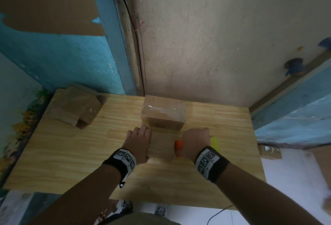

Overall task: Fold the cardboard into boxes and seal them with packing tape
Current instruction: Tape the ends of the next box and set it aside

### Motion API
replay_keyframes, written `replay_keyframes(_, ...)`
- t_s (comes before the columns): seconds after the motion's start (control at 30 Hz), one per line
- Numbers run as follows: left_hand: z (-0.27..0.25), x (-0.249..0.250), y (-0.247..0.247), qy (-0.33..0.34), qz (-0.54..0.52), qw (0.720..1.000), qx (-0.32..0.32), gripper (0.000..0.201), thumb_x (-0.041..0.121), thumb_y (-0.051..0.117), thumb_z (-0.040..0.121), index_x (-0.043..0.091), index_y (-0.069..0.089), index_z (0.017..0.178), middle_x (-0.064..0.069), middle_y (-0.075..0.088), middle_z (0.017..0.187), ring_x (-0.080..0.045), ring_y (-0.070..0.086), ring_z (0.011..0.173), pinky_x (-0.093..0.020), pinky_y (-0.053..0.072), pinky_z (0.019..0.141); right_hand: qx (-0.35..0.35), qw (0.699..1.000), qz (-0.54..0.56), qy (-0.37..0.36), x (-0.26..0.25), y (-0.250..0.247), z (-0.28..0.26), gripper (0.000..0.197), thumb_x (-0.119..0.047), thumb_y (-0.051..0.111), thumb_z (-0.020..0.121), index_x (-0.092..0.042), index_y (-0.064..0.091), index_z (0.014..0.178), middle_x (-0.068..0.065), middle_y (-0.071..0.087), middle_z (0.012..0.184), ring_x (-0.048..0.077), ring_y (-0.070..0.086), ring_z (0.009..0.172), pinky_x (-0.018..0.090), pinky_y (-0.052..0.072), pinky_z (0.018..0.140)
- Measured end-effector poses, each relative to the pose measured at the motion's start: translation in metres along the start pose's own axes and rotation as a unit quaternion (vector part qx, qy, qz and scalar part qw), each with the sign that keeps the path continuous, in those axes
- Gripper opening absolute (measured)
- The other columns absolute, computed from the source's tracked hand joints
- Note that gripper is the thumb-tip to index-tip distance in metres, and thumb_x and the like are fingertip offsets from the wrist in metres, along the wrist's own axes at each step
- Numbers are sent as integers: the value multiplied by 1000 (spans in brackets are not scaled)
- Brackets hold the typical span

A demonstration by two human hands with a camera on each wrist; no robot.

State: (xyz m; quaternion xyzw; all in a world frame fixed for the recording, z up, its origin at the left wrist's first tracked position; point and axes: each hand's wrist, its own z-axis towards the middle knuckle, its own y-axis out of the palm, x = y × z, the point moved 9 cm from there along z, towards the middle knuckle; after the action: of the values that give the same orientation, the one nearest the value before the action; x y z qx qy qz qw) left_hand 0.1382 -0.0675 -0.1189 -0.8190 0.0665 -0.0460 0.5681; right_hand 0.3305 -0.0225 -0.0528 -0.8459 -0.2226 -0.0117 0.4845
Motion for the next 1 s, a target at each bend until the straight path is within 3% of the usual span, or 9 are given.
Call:
replay_keyframes(0.13,0,1,-2,-1,-3,1000,2,106,60,80,66,19,26,147,-3,34,145,-27,45,126,-49,42,107,-22,994,81,67,16,23,-9,60,-86,59,80,-27,54,81,-6,61,84,17,63,82,42,52,94)
replay_keyframes(0.4,-4,1,-4,-13,-29,999,-4,103,54,81,64,21,26,145,-3,32,144,-28,42,127,-52,40,107,-13,959,225,173,36,71,-42,79,-103,46,67,-28,60,85,-11,66,80,13,67,78,41,54,93)
replay_keyframes(0.67,-7,2,-4,7,-25,999,-26,108,50,81,65,19,21,151,-5,28,148,-31,40,130,-52,38,110,-10,949,231,216,52,82,-50,76,-100,46,72,-29,63,95,-9,68,86,15,67,85,42,44,94)
replay_keyframes(0.93,-7,2,-2,13,-43,999,-26,111,52,79,66,19,18,153,-4,25,150,-31,37,133,-52,38,110,-12,953,218,210,55,92,-52,74,-101,46,73,-28,57,80,-12,62,76,12,62,74,40,45,95)
replay_keyframes(1.0,-7,2,-2,14,-50,998,-27,111,52,79,66,19,18,152,-3,24,150,-30,36,133,-51,39,111,-26,959,196,201,49,92,-49,74,-101,47,72,-29,58,84,-11,64,79,13,63,77,42,43,96)
